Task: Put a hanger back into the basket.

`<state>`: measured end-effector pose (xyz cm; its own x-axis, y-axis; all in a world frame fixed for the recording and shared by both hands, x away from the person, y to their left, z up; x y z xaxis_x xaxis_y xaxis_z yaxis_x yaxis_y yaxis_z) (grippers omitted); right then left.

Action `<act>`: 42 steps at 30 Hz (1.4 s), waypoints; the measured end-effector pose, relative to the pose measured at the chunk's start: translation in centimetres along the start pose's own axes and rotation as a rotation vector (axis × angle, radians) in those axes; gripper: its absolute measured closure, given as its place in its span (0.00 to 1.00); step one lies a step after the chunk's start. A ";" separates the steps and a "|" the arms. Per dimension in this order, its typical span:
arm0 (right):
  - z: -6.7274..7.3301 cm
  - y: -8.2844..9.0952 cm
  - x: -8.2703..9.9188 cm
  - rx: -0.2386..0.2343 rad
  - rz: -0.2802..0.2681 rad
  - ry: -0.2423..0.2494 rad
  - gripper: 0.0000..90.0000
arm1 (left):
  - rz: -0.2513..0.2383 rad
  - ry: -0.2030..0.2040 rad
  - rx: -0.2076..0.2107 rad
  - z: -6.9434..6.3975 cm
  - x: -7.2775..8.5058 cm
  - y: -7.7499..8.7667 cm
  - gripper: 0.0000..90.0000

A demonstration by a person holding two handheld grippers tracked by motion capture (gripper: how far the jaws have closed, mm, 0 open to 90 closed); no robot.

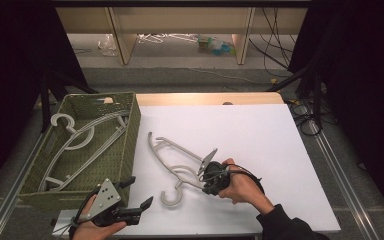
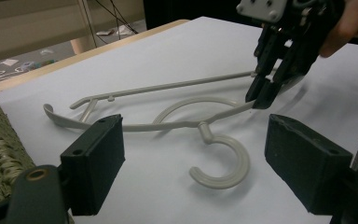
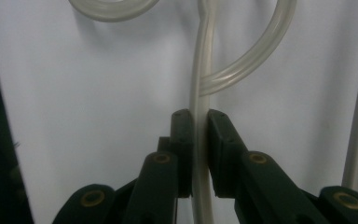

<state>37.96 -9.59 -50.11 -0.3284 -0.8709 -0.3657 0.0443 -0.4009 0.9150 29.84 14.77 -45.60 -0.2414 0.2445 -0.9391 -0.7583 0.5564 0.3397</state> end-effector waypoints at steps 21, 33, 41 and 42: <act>2.2 4.8 2.9 -0.098 -0.067 0.168 0.91 | 0.178 -0.316 0.016 -2.1 -0.7 -5.7 0.39; 2.7 6.2 3.2 -0.123 -0.081 0.201 0.91 | 0.250 -0.430 0.125 -2.5 -0.5 -8.4 0.45; 2.7 6.1 3.2 -0.123 -0.079 0.216 0.91 | 0.262 -0.537 0.239 -3.5 -0.6 -10.2 0.67; 2.7 6.1 3.2 -0.121 -0.079 0.217 0.91 | 0.265 -0.566 0.247 -3.7 -0.6 -10.4 0.67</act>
Point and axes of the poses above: each handheld gripper's, and its own axes: y roughly backward along the jaws, x roughly out of its underside, z roughly to its left, the point moved 6 cm from there along -y, roughly forward along the jaws, and after that the axes turned 8 degrees about -x, right-handed, at the moved point
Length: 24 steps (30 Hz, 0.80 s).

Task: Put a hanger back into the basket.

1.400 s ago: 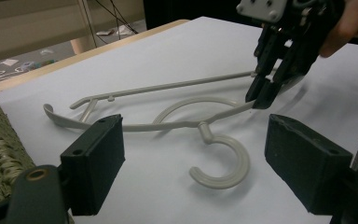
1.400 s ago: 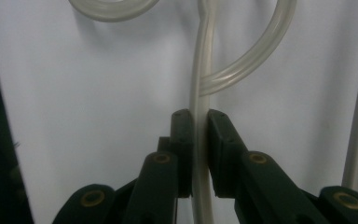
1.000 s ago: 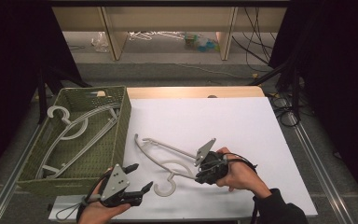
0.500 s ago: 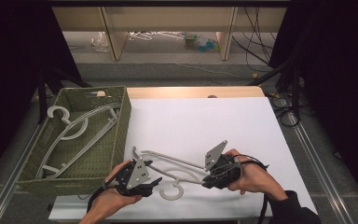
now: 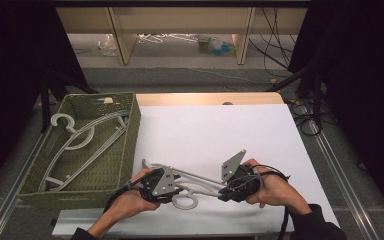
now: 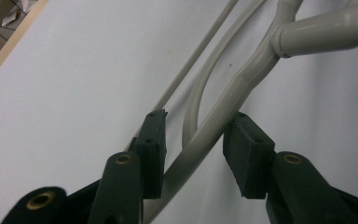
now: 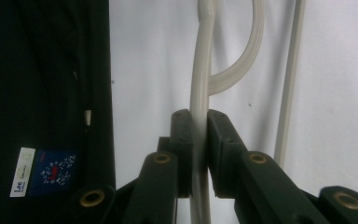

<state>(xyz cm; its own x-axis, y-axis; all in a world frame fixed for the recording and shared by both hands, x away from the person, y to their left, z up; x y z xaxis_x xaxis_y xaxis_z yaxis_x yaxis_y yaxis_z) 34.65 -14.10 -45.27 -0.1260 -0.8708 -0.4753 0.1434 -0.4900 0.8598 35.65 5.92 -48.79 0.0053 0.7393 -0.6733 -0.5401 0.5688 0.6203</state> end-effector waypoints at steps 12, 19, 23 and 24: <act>-0.7 1.5 0.3 0.021 -0.052 -0.004 0.88 | -0.028 -0.153 0.018 -0.2 -1.6 0.7 0.80; -2.3 2.3 1.5 0.041 -0.124 -0.071 0.80 | -0.082 -0.134 0.073 -0.3 -3.3 1.5 0.88; -2.8 2.4 1.6 0.066 -0.153 -0.110 0.72 | -0.059 -0.065 0.082 -0.1 -3.5 1.5 0.88; -3.0 2.4 1.4 0.083 -0.170 -0.120 0.69 | -0.049 -0.048 0.082 0.0 -3.5 1.5 0.88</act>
Point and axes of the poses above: each handheld gripper's, and its own axes: y roughly backward along the jaws, x roughly out of its underside, z roughly to its left, the point moved 6 cm from there along -y, roughly forward along the jaws, and after that the axes turned 8 degrees about -x, right-handed, at the moved point
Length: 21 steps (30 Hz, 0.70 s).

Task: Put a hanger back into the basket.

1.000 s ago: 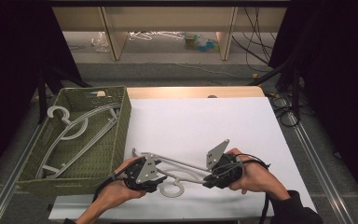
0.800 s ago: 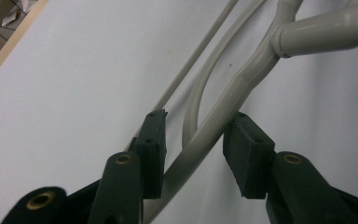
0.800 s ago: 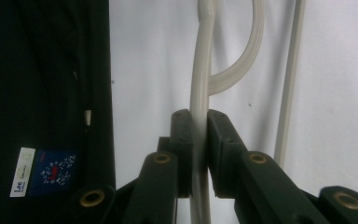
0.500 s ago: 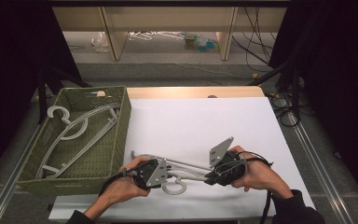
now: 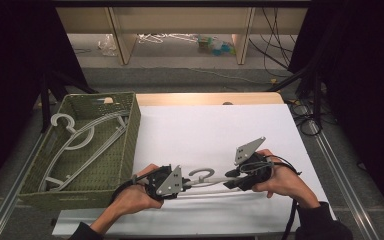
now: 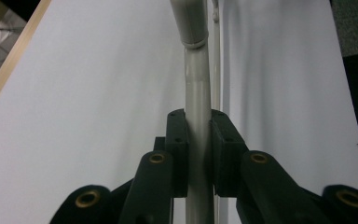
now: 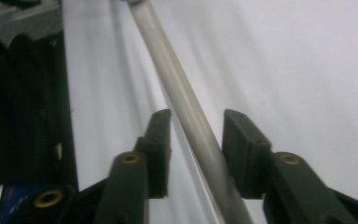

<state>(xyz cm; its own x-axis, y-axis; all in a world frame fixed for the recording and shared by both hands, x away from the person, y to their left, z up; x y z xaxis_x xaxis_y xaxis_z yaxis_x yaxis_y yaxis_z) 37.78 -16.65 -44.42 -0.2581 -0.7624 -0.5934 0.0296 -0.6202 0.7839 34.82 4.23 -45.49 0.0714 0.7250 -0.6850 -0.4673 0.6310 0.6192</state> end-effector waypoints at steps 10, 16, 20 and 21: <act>-0.8 1.8 -1.9 0.189 -0.171 -0.110 0.39 | 0.018 0.242 -0.032 2.1 0.3 1.4 0.88; 0.2 2.7 -3.1 0.241 -0.258 -0.105 0.37 | 0.013 0.329 -0.042 3.2 0.3 2.7 0.88; 1.8 3.2 -3.9 0.201 -0.354 -0.116 0.34 | -0.036 0.431 -0.046 3.8 0.3 4.2 0.88; 2.3 3.2 -3.9 0.196 -0.364 -0.110 0.34 | -0.041 0.441 -0.053 3.9 0.4 4.6 0.88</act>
Point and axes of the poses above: each handheld gripper's, and its own axes: y roughly backward along the jaws, x roughly out of its underside, z roughly to its left, the point moved 6 cm from there along -y, roughly forward along the jaws, and after that the axes turned 8 degrees about -x, right-handed, at the moved point
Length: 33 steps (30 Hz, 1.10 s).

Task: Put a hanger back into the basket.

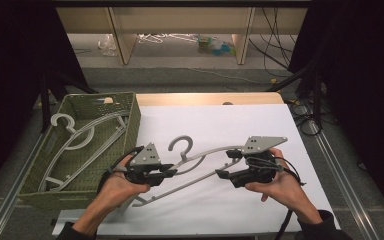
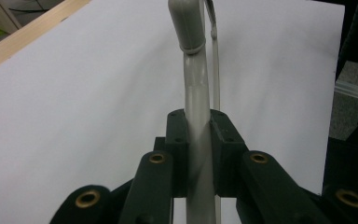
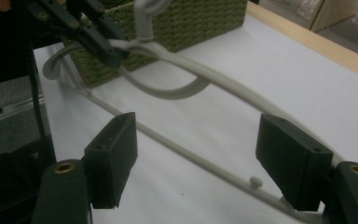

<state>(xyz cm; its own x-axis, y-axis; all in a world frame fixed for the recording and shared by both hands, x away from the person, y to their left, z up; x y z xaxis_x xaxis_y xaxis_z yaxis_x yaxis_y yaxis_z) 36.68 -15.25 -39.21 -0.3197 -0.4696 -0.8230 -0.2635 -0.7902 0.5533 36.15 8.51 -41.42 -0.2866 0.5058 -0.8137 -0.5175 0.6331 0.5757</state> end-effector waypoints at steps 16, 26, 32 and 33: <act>2.1 -0.7 3.3 -0.001 0.016 0.013 0.31 | -0.098 0.115 -0.038 2.0 -1.4 6.3 0.88; 1.5 -1.1 4.2 0.013 0.013 0.000 0.26 | -0.130 0.193 -0.128 6.2 -1.5 11.5 0.88; 1.0 -1.5 4.6 0.019 0.020 -0.003 0.24 | -0.124 0.227 -0.257 10.2 -0.6 14.6 0.88; 1.0 -1.5 4.7 0.017 0.022 -0.003 0.24 | -0.122 0.235 -0.274 10.8 -0.4 15.0 0.88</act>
<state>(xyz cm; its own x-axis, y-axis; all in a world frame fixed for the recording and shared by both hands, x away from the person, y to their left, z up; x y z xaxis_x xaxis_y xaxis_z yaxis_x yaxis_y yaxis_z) 34.64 -15.85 -43.76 -0.3280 -0.4858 -0.8102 -0.2714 -0.7730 0.5734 37.21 24.14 -31.55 -0.3702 0.2679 -0.8895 -0.7465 0.4841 0.4565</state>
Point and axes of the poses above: each handheld gripper's, and its own axes: y roughly backward along the jaws, x roughly out of its underside, z roughly to its left, the point moved 6 cm from there along -y, roughly forward along the jaws, and after that the axes turned 8 degrees about -x, right-handed, at the moved point
